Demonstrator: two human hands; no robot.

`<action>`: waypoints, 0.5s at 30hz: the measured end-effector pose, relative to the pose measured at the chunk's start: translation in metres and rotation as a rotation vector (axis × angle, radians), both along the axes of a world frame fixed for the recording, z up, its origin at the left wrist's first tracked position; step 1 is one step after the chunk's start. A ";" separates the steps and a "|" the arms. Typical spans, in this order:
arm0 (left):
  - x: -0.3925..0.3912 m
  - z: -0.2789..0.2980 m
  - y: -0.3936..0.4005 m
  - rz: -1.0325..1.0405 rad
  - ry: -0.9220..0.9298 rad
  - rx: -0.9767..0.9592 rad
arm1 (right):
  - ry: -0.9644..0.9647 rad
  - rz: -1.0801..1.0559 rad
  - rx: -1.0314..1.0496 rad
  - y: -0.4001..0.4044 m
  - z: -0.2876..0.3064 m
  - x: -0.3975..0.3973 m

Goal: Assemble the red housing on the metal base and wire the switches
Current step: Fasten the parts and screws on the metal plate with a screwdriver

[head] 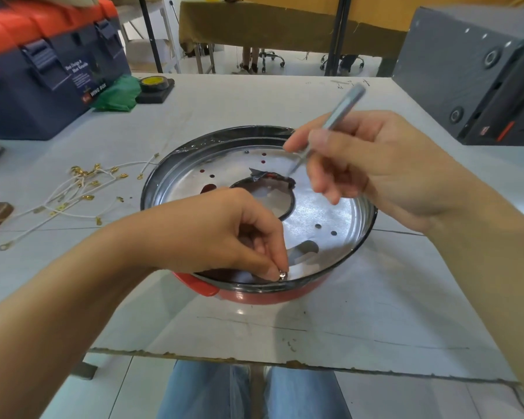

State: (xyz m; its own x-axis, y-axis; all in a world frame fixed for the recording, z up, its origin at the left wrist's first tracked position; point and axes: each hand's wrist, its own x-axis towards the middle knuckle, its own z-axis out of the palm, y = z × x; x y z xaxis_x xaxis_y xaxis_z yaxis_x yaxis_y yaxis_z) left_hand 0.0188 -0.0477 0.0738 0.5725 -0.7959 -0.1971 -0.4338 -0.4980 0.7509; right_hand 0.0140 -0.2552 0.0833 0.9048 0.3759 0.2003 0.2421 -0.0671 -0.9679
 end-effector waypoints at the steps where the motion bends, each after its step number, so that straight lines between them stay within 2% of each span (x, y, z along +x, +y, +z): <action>1: 0.000 0.000 0.000 0.003 0.005 -0.006 | -0.009 -0.025 0.026 0.001 0.000 0.000; 5: -0.001 0.000 -0.001 0.002 0.022 -0.016 | -0.024 -0.006 0.041 0.003 0.000 -0.003; 15: -0.001 0.000 0.000 -0.009 0.036 -0.008 | -0.073 0.171 -0.246 0.013 -0.006 -0.013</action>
State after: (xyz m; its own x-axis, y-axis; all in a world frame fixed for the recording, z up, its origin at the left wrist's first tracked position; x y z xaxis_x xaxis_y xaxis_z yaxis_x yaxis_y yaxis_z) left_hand 0.0183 -0.0480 0.0738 0.5575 -0.8029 -0.2110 -0.4110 -0.4878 0.7701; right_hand 0.0006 -0.2425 0.0778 0.8106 0.5670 0.1464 0.3382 -0.2493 -0.9075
